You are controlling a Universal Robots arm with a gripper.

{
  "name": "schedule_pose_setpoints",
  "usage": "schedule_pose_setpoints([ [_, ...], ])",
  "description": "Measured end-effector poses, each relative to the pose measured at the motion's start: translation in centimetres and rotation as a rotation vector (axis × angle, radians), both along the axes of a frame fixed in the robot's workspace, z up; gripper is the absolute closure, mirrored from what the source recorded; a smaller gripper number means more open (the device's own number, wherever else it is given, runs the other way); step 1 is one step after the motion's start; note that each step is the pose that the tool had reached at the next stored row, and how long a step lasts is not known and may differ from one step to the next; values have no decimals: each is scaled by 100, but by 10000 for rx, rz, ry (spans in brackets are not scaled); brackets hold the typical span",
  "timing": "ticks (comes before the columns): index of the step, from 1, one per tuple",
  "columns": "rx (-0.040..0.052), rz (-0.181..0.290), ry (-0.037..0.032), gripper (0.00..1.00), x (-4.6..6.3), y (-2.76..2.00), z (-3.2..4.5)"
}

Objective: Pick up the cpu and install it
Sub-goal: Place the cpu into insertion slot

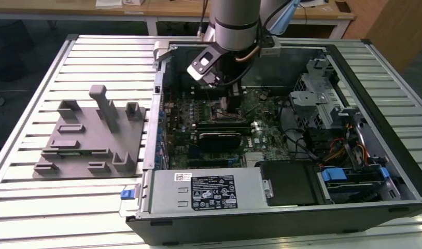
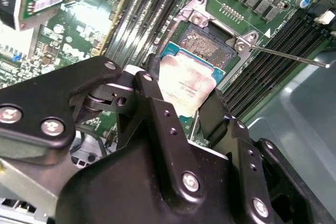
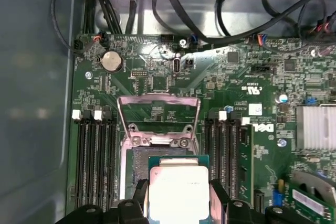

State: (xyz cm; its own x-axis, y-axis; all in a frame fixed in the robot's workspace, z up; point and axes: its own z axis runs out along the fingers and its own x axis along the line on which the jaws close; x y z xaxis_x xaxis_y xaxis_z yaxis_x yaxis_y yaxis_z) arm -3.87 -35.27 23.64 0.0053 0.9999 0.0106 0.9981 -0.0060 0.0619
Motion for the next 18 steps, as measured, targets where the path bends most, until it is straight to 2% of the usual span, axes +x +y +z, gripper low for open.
schedule_pose_setpoints([
  [8,-10,-176,155,46,0,58,-101],
  [14,-8,-266,178,46,0,103,-153],
  [18,-21,-288,178,46,0,111,-196],
])
